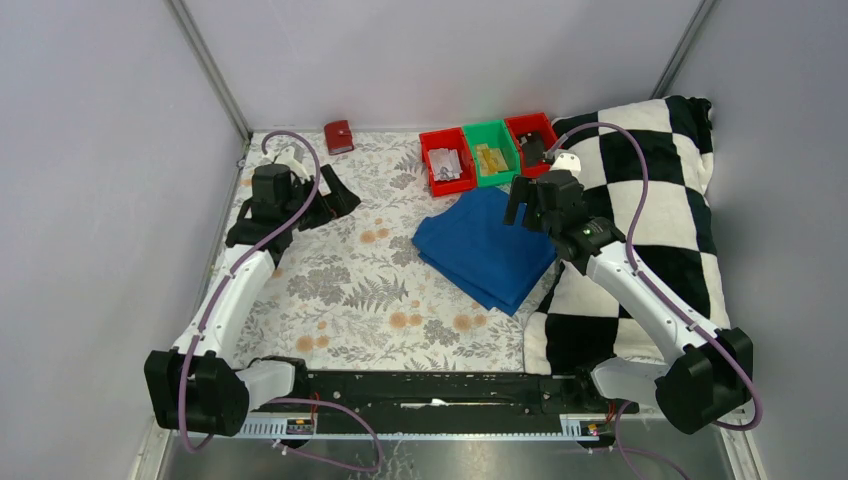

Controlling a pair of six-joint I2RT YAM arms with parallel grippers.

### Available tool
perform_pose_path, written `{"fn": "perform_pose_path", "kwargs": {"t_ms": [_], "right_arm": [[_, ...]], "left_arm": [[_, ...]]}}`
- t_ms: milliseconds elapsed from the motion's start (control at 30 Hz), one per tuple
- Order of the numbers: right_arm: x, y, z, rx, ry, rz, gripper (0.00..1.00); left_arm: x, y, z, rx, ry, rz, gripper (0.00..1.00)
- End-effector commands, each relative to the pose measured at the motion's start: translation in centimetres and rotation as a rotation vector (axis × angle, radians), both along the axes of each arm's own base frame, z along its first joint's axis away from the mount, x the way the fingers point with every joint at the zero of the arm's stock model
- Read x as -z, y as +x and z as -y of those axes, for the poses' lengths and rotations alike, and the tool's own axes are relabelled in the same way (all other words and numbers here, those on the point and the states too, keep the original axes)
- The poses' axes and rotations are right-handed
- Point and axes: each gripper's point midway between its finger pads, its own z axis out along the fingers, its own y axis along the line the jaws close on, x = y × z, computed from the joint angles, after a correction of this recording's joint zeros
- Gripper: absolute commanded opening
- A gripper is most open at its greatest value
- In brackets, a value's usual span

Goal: Take the credit cards out of the card holder
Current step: Move the card holder to the center of the board.

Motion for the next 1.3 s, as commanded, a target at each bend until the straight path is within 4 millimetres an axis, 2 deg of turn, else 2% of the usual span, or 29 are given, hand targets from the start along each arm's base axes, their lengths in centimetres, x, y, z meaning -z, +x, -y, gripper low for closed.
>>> {"fn": "perform_pose_path", "kwargs": {"t_ms": [0, 200, 333, 433, 567, 700, 833, 1000, 1033, 1067, 1100, 1133, 1267], "right_arm": [[-1.5, 0.9, -0.6, 0.001, 0.033, 0.052, 1.00], [-2.2, 0.7, -1.2, -0.019, 0.071, 0.072, 1.00], [-2.6, 0.4, -1.4, -0.035, 0.088, 0.101, 1.00], [-2.8, 0.3, -1.3, -0.036, 0.099, 0.116, 1.00], [-3.1, 0.1, -1.7, -0.049, 0.122, 0.120, 1.00], [-3.2, -0.3, -2.2, -0.072, 0.154, 0.119, 1.00], [-2.8, -0.6, -2.8, -0.106, 0.164, 0.102, 1.00], [-1.9, -0.1, -3.2, -0.112, 0.147, 0.057, 1.00], [-1.6, 0.0, -3.2, -0.110, 0.143, 0.052, 1.00], [-1.4, 0.2, -3.3, -0.110, 0.141, 0.048, 1.00], [-1.2, 0.3, -3.4, -0.111, 0.140, 0.043, 1.00], [-0.9, 0.5, -3.5, -0.112, 0.140, 0.037, 1.00], [-0.2, 1.4, -4.3, -0.121, 0.143, 0.006, 1.00]], "left_arm": [[-2.0, 1.2, -1.6, -0.109, 0.021, 0.088, 0.99], [-2.1, 1.8, -3.3, -0.219, 0.037, 0.128, 0.99], [-2.9, 3.7, -3.4, -0.227, 0.041, 0.153, 0.99], [-2.4, 6.0, -3.5, -0.213, 0.105, 0.096, 0.99], [0.2, 11.0, -5.2, -0.274, 0.219, 0.000, 0.99], [3.2, 16.1, -5.4, -0.248, 0.267, -0.063, 0.99], [6.0, 20.5, -6.8, -0.246, 0.339, -0.119, 0.99], [8.8, 25.0, -7.3, -0.226, 0.330, -0.115, 0.99], [10.2, 25.8, -7.3, -0.225, 0.335, -0.128, 0.99], [10.7, 26.6, -7.3, -0.228, 0.335, -0.126, 0.99], [10.9, 27.3, -7.5, -0.236, 0.339, -0.117, 0.99], [12.4, 28.0, -7.7, -0.247, 0.349, -0.130, 0.99], [14.3, 30.2, -8.3, -0.276, 0.374, -0.094, 0.99]]}}
